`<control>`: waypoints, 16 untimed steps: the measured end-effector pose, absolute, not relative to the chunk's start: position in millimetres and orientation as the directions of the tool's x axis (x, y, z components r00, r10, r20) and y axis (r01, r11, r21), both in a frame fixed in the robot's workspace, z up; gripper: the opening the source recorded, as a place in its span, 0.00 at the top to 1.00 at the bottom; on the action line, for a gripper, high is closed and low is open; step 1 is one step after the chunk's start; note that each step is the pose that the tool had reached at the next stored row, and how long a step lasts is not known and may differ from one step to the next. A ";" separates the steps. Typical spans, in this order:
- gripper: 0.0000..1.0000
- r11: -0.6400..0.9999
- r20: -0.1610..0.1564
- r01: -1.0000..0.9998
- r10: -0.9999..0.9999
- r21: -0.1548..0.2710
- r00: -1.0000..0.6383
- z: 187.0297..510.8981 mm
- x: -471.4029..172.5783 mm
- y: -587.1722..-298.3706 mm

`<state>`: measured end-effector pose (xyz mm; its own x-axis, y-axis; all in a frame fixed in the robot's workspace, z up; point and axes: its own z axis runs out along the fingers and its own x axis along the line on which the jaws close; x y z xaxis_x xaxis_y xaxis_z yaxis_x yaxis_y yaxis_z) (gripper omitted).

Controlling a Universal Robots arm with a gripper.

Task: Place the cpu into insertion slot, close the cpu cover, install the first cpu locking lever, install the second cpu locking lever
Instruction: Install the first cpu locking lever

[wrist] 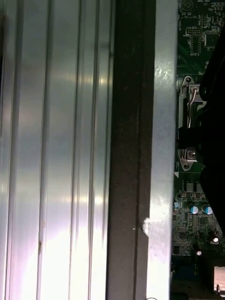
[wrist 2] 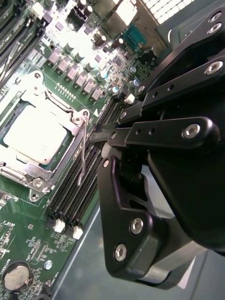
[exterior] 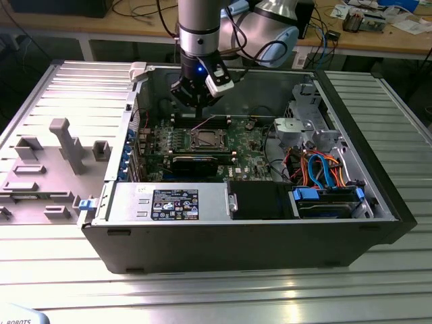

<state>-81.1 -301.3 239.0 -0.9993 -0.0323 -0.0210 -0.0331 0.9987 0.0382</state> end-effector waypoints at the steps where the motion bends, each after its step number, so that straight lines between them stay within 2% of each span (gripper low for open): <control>1: 0.89 0.999 -0.021 -0.033 -0.032 0.038 -0.999 238.6 -80.2 -301.2; 16: 0.89 0.999 -0.021 -0.037 -0.037 0.031 -0.999 233.8 -67.0 -294.6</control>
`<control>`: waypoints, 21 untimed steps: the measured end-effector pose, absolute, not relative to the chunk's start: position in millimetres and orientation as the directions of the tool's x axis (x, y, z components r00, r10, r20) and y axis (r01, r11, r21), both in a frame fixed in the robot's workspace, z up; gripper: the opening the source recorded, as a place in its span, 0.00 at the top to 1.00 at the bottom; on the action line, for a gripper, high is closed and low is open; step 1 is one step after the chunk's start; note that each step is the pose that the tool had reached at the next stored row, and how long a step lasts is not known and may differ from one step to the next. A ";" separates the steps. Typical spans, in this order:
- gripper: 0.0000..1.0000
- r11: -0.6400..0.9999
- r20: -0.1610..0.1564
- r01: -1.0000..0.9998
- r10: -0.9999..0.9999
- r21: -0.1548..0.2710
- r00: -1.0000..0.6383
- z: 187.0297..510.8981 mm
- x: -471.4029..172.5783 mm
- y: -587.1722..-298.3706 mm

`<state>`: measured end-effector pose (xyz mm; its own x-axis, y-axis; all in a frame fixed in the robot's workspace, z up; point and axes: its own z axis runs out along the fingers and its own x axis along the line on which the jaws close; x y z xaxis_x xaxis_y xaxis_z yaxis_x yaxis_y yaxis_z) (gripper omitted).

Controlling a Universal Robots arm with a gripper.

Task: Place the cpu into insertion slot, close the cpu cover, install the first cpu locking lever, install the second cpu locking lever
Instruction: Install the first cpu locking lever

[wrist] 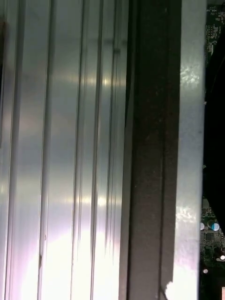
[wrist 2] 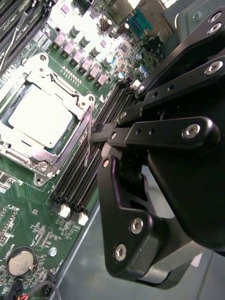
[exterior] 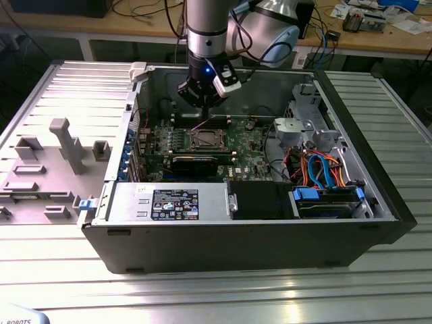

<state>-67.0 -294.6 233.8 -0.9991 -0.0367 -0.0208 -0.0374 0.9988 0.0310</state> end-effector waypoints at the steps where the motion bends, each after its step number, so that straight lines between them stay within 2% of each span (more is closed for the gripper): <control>1: 0.89 0.999 -0.021 -0.037 -0.037 0.031 -0.999 233.6 -66.2 -294.5; 21: 0.89 0.999 -0.021 -0.037 -0.037 0.029 -0.999 232.7 -64.7 -295.9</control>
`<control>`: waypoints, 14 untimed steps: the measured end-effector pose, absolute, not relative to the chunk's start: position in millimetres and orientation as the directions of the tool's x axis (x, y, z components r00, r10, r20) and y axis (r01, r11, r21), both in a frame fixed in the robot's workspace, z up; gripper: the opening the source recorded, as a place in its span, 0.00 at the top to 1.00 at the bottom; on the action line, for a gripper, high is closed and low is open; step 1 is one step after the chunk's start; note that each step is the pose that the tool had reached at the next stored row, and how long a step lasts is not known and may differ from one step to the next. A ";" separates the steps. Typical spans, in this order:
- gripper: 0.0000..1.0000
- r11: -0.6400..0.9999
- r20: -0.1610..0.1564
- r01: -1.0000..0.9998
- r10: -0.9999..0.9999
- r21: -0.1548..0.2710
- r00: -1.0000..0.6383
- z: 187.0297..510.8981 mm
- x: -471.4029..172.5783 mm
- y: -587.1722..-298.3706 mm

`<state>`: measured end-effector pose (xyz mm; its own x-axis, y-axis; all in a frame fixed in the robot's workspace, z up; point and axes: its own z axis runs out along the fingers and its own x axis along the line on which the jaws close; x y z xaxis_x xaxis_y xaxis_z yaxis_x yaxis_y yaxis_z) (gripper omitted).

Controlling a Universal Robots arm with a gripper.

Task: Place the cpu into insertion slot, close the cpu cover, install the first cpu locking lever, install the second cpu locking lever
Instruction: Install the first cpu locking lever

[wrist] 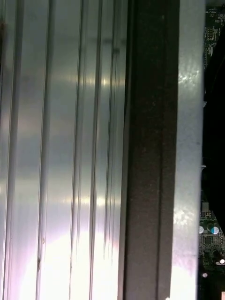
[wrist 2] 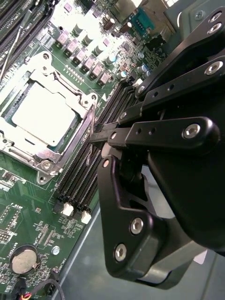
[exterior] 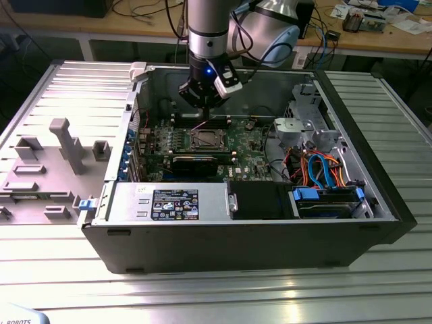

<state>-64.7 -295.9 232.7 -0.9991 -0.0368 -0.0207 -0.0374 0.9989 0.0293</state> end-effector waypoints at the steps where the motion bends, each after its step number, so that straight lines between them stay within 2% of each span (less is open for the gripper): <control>1: 0.89 0.999 -0.021 -0.037 -0.037 0.028 -0.999 232.6 -63.9 -295.9; 14: 0.89 0.999 -0.020 -0.037 -0.037 0.024 -0.999 223.6 -49.0 -295.8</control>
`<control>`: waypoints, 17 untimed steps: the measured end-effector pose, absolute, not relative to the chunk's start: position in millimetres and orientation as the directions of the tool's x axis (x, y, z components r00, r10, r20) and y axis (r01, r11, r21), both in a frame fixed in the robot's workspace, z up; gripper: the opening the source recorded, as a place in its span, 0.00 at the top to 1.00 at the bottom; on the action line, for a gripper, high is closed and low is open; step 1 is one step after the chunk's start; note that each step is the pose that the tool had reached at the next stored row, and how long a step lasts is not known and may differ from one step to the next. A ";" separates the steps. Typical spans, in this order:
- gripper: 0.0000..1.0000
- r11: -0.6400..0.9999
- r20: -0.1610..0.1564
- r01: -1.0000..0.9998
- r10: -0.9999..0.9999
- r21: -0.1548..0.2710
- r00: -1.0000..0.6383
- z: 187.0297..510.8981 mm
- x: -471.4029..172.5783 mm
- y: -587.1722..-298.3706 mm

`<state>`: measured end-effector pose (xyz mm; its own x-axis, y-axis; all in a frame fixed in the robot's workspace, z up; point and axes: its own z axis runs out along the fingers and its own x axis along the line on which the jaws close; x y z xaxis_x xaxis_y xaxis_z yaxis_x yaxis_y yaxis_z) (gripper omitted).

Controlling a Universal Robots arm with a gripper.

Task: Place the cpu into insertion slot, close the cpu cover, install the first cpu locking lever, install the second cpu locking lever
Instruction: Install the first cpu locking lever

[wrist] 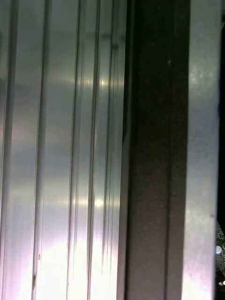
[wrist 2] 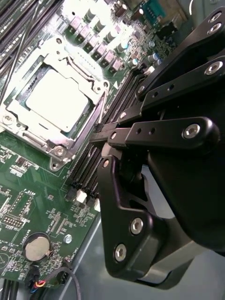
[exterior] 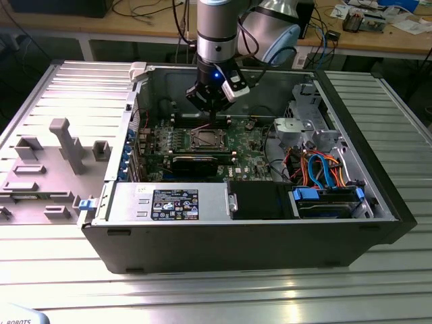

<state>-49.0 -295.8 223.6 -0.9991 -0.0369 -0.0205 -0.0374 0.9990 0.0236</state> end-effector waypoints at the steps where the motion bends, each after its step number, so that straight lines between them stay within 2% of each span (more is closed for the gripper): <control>1: 0.89 0.999 -0.020 -0.037 -0.037 0.023 -0.999 222.0 -47.7 -295.8; 17: 0.89 0.999 -0.021 -0.037 -0.037 0.023 -0.999 218.4 -44.6 -295.8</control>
